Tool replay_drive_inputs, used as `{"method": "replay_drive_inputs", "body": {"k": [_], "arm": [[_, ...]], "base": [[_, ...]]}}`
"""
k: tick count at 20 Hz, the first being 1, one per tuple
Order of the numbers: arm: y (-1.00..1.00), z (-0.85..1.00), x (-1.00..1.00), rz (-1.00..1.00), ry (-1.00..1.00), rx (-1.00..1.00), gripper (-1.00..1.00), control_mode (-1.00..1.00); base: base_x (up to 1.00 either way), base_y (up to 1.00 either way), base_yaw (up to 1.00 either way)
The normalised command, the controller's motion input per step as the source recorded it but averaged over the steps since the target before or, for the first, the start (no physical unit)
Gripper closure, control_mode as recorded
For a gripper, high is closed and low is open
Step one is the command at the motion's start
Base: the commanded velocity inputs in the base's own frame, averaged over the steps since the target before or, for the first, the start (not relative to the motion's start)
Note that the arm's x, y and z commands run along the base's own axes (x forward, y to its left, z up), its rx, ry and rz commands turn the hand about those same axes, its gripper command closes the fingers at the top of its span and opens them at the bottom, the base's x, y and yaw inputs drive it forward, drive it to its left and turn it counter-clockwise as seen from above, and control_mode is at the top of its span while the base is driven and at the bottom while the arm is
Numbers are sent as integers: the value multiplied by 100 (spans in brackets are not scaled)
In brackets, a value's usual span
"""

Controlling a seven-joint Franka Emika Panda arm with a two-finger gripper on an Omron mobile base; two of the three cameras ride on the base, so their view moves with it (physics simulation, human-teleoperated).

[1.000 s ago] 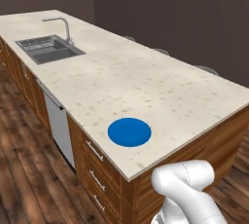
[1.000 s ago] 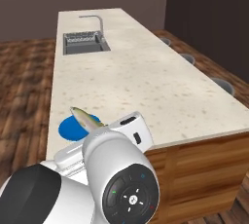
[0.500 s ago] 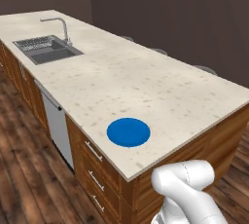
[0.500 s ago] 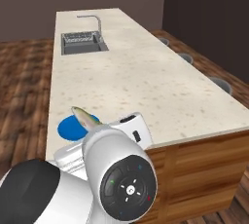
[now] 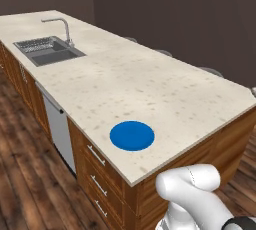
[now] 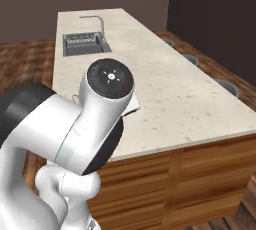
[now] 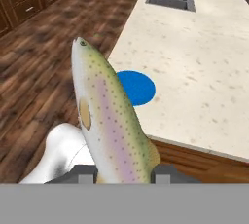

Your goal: Take the fish from the oven and place it on the plate on the counter.

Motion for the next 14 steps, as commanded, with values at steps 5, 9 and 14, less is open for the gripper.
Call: {"method": "replay_drive_inputs", "body": {"k": [5, 9, 14], "arm": [[69, -31, 61, 0, 18, -23, 100, -100], [55, -52, 52, 0, 9, -21, 100, -100], [16, -43, 39, 0, 0, -6, 100, -100]], "base": [[0, 0, 0], [0, 0, 0], [0, 0, 0]]}}
